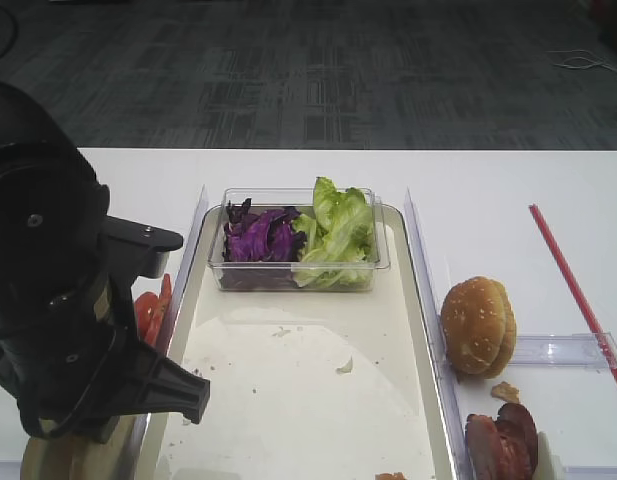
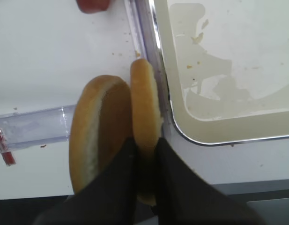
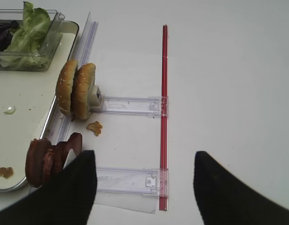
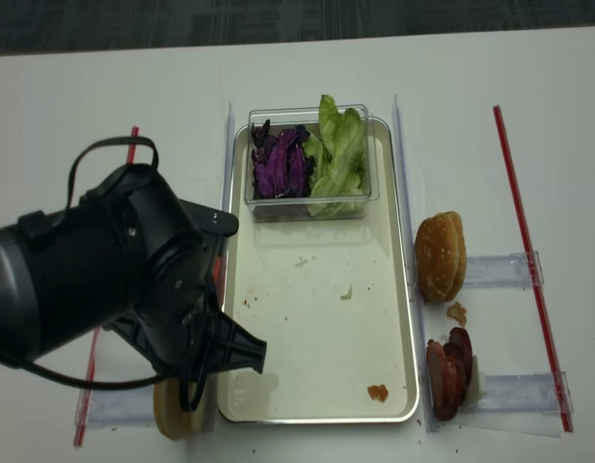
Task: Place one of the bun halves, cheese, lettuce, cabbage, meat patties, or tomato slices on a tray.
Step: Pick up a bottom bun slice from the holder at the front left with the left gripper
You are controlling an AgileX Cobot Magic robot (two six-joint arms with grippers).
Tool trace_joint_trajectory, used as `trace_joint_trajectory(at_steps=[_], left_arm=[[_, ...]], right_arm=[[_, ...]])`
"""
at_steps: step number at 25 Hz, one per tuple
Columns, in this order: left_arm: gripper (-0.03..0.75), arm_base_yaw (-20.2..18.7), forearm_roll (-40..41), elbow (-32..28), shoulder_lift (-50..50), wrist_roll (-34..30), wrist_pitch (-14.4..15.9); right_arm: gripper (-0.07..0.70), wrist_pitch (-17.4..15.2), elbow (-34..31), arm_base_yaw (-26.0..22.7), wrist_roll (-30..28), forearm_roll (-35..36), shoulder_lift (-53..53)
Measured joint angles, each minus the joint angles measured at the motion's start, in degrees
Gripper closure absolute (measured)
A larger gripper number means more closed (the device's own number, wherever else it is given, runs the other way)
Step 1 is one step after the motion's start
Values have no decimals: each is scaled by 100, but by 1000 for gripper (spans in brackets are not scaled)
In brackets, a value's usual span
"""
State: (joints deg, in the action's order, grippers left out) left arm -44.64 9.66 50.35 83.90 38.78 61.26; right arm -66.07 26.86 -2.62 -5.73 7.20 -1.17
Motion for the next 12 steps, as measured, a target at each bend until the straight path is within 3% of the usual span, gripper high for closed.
trace_joint_trajectory(at_steps=[12], left_arm=[[654,0,20,0,-225,0,106]], right_arm=[[162,0,0,0,0,0,0]])
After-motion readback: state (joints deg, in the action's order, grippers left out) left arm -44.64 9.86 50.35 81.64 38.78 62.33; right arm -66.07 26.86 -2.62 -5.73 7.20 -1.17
